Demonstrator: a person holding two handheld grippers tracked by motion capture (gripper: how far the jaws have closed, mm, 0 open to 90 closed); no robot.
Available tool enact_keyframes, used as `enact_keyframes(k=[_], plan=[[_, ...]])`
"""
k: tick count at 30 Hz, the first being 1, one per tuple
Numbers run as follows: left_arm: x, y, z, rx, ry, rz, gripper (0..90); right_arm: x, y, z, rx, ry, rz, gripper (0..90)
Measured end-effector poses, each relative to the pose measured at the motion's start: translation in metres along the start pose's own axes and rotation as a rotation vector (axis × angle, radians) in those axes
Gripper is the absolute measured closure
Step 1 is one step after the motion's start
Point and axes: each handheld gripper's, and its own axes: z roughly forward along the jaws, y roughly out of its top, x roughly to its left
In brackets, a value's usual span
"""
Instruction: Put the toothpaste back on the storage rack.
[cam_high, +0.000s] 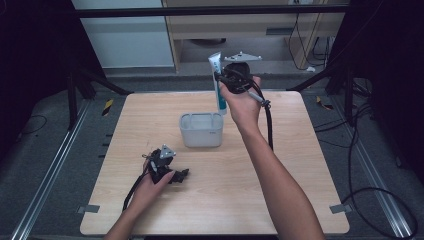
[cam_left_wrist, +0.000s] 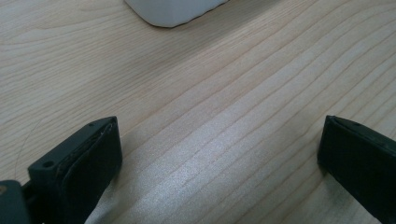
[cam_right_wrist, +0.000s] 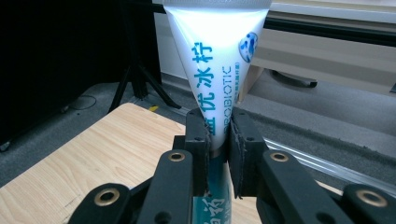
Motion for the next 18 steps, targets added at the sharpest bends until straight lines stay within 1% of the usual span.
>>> enact_keyframes(k=[6,10,18], plan=[[0.0,0.0,0.0,0.002,0.0,0.002,0.0,0.002,0.002,0.008,-0.011,0.007,-0.001,79.3],[0.0,0.0,0.0,0.002,0.0,0.002,0.0,0.002,0.003,0.013,-0.015,0.002,0.004,79.3],[0.0,0.0,0.0,0.001,0.0,0.002,0.0,0.004,0.004,0.018,-0.027,0.003,0.009,79.3]])
